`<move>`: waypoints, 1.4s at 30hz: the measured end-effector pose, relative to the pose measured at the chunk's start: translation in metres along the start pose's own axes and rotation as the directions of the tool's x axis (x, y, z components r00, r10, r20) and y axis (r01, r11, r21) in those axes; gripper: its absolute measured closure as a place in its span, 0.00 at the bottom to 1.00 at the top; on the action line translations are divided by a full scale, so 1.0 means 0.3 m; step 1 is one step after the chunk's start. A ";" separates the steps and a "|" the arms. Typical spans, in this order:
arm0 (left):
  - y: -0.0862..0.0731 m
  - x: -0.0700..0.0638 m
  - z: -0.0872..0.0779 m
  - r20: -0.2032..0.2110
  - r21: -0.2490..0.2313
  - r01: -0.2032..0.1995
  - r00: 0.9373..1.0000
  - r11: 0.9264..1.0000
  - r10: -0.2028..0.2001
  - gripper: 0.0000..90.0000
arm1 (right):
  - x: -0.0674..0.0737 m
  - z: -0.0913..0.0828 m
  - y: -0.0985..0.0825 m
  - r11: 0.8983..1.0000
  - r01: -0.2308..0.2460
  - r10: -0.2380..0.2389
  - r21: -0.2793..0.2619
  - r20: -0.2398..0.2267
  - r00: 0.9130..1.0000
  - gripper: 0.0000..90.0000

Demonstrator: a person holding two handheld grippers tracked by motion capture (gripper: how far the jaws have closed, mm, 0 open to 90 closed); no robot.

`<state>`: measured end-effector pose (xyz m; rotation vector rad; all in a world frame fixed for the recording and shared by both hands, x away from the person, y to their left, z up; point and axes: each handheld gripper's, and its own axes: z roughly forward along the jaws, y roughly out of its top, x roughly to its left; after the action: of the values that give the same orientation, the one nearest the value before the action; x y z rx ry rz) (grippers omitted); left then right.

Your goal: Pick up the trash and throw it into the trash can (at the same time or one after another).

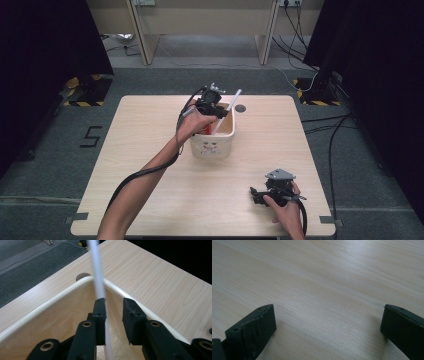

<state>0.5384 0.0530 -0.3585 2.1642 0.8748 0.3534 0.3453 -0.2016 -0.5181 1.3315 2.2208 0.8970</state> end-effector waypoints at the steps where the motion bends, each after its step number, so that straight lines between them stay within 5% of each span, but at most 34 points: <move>1: 0.001 -0.002 -0.003 -0.002 -0.002 -0.004 1.000 1.000 0.004 0.78 | 0.000 0.000 0.000 1.000 0.000 0.000 0.000 0.000 1.000 0.00; 19: 0.006 -0.017 -0.113 -0.007 -0.050 0.007 1.000 0.999 -0.007 0.42 | 0.000 0.000 0.000 1.000 0.001 -0.001 0.002 0.000 1.000 0.00; 42: -0.167 0.097 -0.289 -0.006 -0.120 0.106 0.994 0.987 -0.108 0.20 | 0.001 0.000 0.000 1.000 -0.001 0.001 0.001 -0.002 1.000 0.00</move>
<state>0.4929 0.1444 -0.3380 1.9989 0.9484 0.3563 0.3452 -0.2015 -0.5182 1.3327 2.2229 0.8983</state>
